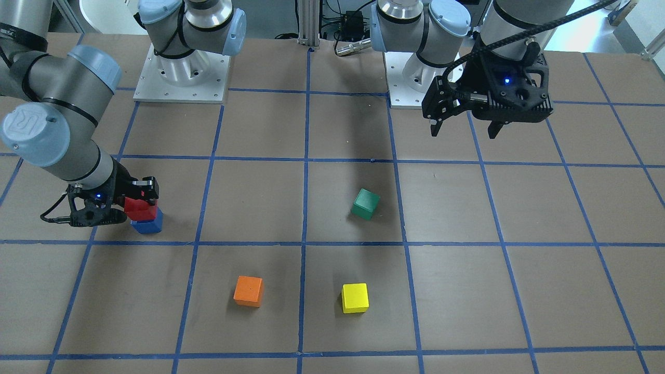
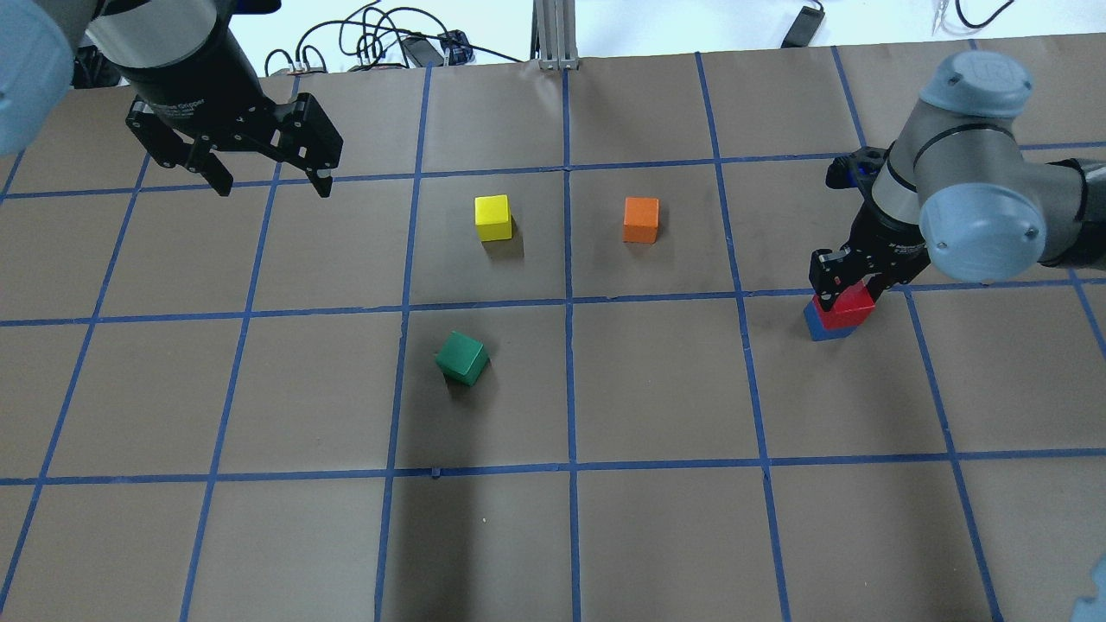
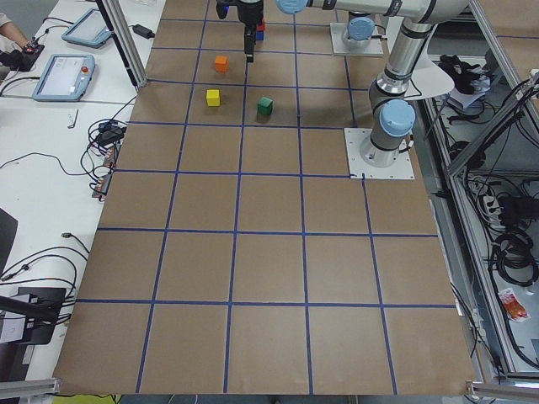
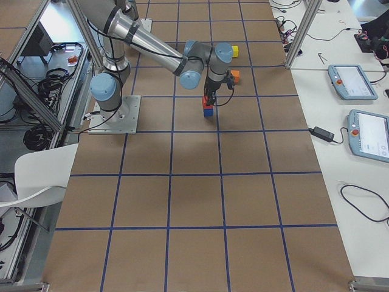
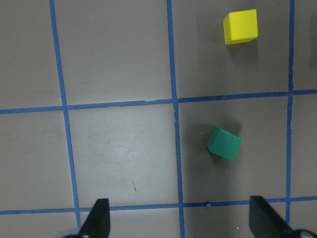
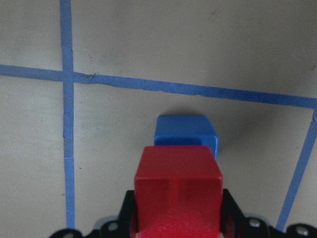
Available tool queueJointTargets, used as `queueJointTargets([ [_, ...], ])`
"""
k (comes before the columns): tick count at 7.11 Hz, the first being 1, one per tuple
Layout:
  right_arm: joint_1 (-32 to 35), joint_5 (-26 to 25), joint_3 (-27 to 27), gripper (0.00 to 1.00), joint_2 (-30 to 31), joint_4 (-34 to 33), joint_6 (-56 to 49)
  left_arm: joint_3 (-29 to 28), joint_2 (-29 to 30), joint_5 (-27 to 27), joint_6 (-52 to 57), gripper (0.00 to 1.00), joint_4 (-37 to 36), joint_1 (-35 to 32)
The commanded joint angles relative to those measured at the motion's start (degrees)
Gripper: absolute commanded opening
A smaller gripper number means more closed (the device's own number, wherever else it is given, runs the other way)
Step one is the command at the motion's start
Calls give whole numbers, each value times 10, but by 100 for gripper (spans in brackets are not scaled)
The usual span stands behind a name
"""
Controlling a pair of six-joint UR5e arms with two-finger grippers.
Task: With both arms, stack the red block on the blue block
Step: 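Lower the red cube onto the blue cube with the right gripper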
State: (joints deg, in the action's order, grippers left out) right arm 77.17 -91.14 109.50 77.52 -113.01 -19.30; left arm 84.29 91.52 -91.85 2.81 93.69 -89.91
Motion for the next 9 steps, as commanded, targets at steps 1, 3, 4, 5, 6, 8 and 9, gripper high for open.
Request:
queueJointTargets([
  [1,0,-3,2,0,0,-1,0,0,-2,0,0,100,0,0],
  [3,0,-4,2,0,-1,-2,-1,1,-3,0,0,100,0,0],
  [4,0,-4,2,0,-1,-2,-1,1,-3,0,0,100,0,0],
  [5,0,-5,2,0,-1,-2,-1,1,-3,0,0,100,0,0],
  [6,0,-5,2,0,-3,-2,-1,1,-3,0,0,100,0,0],
  [8,0,-6,2,42,-8,-2,-1,1,-4,-1,1,100,0,0],
  [9,-1,-6,2,83,-7,-2,-1,1,-4,0,0,100,0,0],
])
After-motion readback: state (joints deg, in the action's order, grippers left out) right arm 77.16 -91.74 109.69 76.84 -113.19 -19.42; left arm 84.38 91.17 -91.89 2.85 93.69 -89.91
